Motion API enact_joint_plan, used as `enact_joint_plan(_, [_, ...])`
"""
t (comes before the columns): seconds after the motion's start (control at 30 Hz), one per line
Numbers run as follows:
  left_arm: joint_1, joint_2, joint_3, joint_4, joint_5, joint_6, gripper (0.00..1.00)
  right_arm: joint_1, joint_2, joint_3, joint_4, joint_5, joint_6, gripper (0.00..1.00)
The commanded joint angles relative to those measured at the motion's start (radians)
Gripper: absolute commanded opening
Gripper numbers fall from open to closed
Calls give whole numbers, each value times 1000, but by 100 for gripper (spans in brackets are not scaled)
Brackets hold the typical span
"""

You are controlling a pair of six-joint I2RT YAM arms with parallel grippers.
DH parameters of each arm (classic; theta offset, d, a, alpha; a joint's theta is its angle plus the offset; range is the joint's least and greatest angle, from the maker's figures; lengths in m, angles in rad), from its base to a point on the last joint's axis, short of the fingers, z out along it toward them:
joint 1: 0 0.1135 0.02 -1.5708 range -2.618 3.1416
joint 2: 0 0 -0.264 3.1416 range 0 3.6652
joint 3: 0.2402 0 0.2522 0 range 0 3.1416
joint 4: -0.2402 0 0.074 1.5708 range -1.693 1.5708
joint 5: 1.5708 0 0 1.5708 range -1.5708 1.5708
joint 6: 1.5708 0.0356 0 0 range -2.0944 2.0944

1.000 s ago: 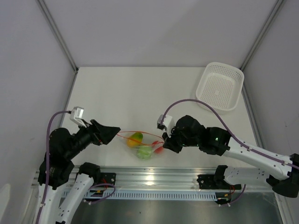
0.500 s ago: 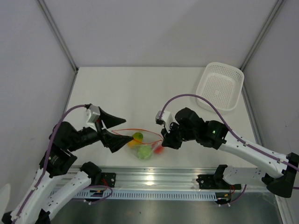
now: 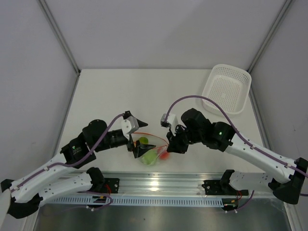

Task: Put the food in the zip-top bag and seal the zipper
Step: Adjust the zipper food storage bag at the center of the board.

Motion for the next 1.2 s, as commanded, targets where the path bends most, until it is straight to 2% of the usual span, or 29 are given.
enact_joint_plan(0.0, [-16,37,32,56,-82,136,99,-13,-1,52,-5,-51,-18,0])
enact_joint_plan(0.37, [-52,123,12,30,-107,267,99,-57,-7,66,-19,-143,-17,0])
enact_joint_plan(0.9, [-60,148,5,-4,130,334,99,-65,19,66,-14,-180,-17,0])
enact_joint_plan(1.03, [-65,166,11,-3,116,305,99,-66,25,67,-11,-175,-17,0])
enact_joint_plan(1.17, [-68,139,-12,68,30,261,99,-66,27,66,-14,-172,-15,0])
